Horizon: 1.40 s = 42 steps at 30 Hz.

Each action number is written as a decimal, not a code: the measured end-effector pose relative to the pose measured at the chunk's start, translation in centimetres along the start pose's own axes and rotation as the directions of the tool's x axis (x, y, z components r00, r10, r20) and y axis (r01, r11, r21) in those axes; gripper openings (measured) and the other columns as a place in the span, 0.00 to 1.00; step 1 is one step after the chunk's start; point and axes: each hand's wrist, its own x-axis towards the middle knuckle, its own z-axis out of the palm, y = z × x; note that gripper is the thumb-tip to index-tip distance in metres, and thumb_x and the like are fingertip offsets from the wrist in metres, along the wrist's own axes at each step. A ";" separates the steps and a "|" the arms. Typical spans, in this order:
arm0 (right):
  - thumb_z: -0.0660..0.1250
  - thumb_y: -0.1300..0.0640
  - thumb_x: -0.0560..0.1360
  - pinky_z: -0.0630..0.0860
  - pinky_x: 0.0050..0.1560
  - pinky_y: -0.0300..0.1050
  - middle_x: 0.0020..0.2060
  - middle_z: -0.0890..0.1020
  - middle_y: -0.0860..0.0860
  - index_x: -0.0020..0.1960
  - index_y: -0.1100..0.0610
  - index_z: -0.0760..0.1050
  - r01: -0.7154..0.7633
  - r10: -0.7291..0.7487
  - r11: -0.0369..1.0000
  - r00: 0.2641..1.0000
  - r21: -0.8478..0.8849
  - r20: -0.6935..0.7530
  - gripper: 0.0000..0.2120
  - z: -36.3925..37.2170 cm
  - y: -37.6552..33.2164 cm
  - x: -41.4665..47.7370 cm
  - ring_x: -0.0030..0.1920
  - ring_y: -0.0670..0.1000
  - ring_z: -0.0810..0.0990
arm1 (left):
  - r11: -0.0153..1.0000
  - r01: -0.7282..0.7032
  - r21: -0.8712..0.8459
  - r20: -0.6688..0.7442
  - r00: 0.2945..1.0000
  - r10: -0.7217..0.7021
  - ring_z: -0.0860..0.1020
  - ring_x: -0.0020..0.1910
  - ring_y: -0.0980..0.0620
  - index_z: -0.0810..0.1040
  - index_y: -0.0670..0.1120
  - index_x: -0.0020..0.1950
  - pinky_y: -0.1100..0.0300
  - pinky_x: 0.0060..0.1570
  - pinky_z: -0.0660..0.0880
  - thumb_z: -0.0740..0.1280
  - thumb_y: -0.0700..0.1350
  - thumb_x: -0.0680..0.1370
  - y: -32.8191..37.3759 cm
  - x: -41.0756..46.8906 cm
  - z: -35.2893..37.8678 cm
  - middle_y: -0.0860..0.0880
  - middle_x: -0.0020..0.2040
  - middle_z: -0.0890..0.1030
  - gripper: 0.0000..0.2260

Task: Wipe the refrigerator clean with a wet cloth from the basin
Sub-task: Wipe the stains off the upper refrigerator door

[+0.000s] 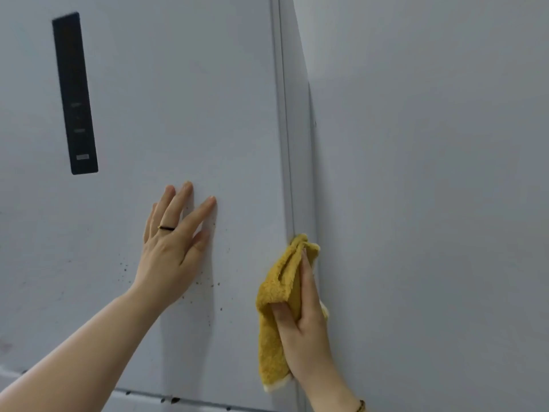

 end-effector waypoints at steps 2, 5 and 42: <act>0.54 0.21 0.61 0.57 0.73 0.55 0.71 0.53 0.31 0.63 0.20 0.44 -0.027 0.027 1.000 0.999 -0.007 0.023 0.34 -0.1 0.6 -1.2 0.74 0.43 0.54 | 0.999 0.030 -0.022 -0.001 1.000 -0.030 0.49 0.70 0.55 0.61 0.50 0.68 0.74 0.65 0.38 0.52 0.49 0.74 0.3 0.0 0.1 0.51 0.69 0.55 0.21; 0.55 0.22 0.61 0.57 0.73 0.56 0.73 0.54 0.37 0.64 0.28 0.46 -0.015 0.016 1.000 0.999 -0.018 0.046 0.35 -0.5 -0.2 0.8 0.74 0.45 0.55 | 0.998 0.045 -0.036 0.012 0.999 -0.045 0.48 0.69 0.56 0.58 0.48 0.67 0.74 0.65 0.37 0.51 0.51 0.74 0.3 -0.1 0.2 0.52 0.69 0.54 0.22; 0.43 0.40 0.79 0.41 0.73 0.42 0.73 0.55 0.58 0.75 0.58 0.47 0.130 -0.489 0.529 0.855 -0.838 -0.176 0.31 2.6 -2.1 3.8 0.75 0.49 0.44 | 0.983 0.107 -0.150 -0.035 0.993 -0.114 0.51 0.70 0.61 0.58 0.58 0.71 0.68 0.66 0.47 0.46 0.63 0.76 -4.5 -2.3 -2.7 0.59 0.71 0.56 0.24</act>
